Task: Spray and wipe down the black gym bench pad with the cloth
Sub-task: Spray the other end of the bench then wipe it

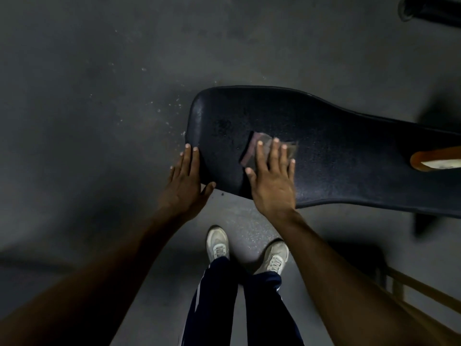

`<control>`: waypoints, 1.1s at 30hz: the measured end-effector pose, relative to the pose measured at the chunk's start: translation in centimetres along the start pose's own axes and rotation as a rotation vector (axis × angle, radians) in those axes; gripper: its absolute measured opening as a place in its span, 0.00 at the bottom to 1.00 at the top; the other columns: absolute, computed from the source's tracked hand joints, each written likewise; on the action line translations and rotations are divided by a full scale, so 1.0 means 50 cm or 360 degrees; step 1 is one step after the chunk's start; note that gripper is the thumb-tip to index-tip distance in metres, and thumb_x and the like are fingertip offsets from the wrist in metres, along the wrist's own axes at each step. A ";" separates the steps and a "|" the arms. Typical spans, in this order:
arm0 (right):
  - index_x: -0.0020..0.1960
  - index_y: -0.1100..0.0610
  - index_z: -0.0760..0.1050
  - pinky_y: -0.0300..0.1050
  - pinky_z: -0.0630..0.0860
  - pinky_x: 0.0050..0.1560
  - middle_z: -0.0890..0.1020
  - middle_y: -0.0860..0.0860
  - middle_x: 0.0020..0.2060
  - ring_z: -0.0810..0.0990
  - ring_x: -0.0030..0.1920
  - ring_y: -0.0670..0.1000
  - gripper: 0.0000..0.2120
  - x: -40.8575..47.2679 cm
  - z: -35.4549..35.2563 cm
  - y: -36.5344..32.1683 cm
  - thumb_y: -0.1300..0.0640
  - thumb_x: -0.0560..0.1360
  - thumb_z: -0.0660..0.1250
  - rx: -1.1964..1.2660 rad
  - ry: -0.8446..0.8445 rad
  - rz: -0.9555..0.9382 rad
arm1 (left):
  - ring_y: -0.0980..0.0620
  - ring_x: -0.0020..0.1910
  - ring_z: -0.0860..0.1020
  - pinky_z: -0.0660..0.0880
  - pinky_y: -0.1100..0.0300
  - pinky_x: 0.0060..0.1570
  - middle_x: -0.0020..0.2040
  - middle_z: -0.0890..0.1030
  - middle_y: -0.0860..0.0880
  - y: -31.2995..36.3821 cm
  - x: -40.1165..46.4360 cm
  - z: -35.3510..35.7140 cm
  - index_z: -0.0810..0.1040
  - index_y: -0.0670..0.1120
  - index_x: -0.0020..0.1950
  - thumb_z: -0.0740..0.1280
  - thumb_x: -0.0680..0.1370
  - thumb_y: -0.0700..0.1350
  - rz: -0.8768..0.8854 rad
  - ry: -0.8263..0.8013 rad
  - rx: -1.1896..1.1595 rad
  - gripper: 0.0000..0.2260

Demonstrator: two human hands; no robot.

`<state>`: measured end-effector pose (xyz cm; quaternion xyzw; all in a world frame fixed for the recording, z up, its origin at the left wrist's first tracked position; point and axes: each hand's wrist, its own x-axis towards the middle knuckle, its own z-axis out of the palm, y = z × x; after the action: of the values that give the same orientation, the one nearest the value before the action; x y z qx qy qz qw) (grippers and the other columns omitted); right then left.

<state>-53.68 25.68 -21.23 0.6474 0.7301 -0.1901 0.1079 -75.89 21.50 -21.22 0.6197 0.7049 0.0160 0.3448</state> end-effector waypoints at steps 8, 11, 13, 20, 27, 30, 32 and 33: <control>0.86 0.46 0.37 0.63 0.47 0.84 0.39 0.55 0.85 0.38 0.85 0.58 0.34 -0.083 0.022 -0.020 0.38 0.86 0.48 -0.0197 -0.0122 -0.0405 | 0.46 0.81 0.40 0.46 0.43 0.79 0.82 0.34 0.47 -0.005 -0.005 -0.011 0.34 0.48 0.81 0.57 0.81 0.63 0.0022 -0.0041 0.0028 0.41; 0.85 0.45 0.36 0.63 0.46 0.84 0.39 0.55 0.85 0.37 0.85 0.58 0.33 -0.057 0.000 0.017 0.38 0.86 0.45 -0.0195 -0.0150 -0.0279 | 0.46 0.81 0.38 0.45 0.44 0.79 0.81 0.33 0.47 -0.007 -0.001 -0.012 0.32 0.47 0.80 0.56 0.80 0.64 0.0029 -0.0089 0.0052 0.43; 0.86 0.46 0.37 0.63 0.45 0.84 0.40 0.56 0.85 0.38 0.85 0.59 0.33 -0.005 -0.021 0.016 0.37 0.86 0.44 -0.0141 -0.0102 -0.0169 | 0.46 0.80 0.37 0.44 0.45 0.79 0.81 0.32 0.47 -0.011 0.001 -0.014 0.31 0.47 0.80 0.55 0.80 0.65 0.0057 -0.0110 0.0090 0.43; 0.86 0.49 0.36 0.64 0.39 0.82 0.38 0.59 0.85 0.36 0.84 0.62 0.36 0.159 -0.063 -0.126 0.35 0.85 0.46 -0.0004 -0.0075 -0.0217 | 0.47 0.80 0.36 0.44 0.46 0.79 0.80 0.31 0.46 -0.013 0.004 -0.016 0.31 0.46 0.80 0.56 0.79 0.66 0.0055 -0.0140 0.0132 0.44; 0.86 0.46 0.39 0.64 0.48 0.84 0.42 0.55 0.86 0.41 0.86 0.58 0.33 0.124 -0.059 -0.073 0.40 0.87 0.49 -0.0295 -0.0064 -0.0686 | 0.47 0.80 0.34 0.43 0.46 0.79 0.80 0.30 0.46 -0.018 0.008 -0.020 0.29 0.46 0.79 0.59 0.79 0.65 0.0069 -0.0193 0.0163 0.46; 0.86 0.45 0.39 0.62 0.47 0.84 0.42 0.55 0.86 0.42 0.86 0.58 0.32 0.139 -0.080 -0.006 0.41 0.87 0.49 -0.0222 -0.0039 -0.0384 | 0.47 0.79 0.34 0.43 0.45 0.79 0.79 0.28 0.47 -0.025 0.010 -0.027 0.27 0.47 0.78 0.60 0.79 0.64 0.0088 -0.0244 0.0156 0.47; 0.86 0.45 0.39 0.62 0.47 0.84 0.42 0.56 0.86 0.42 0.86 0.60 0.32 0.171 -0.097 0.007 0.41 0.87 0.48 -0.0150 -0.0035 -0.0240 | 0.47 0.80 0.34 0.43 0.46 0.79 0.79 0.28 0.47 -0.028 0.009 -0.027 0.27 0.47 0.78 0.60 0.79 0.65 0.0092 -0.0226 0.0151 0.47; 0.86 0.46 0.39 0.63 0.47 0.84 0.42 0.57 0.86 0.42 0.86 0.60 0.31 0.193 -0.106 0.001 0.41 0.87 0.48 -0.0099 -0.0043 -0.0194 | 0.48 0.80 0.34 0.43 0.46 0.79 0.79 0.28 0.47 -0.026 0.008 -0.026 0.28 0.47 0.79 0.60 0.79 0.64 0.0094 -0.0211 0.0148 0.47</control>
<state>-54.50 36.63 -20.34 0.5955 0.7721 -0.1823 0.1262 -77.67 22.08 -21.04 0.6552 0.6619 -0.0478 0.3610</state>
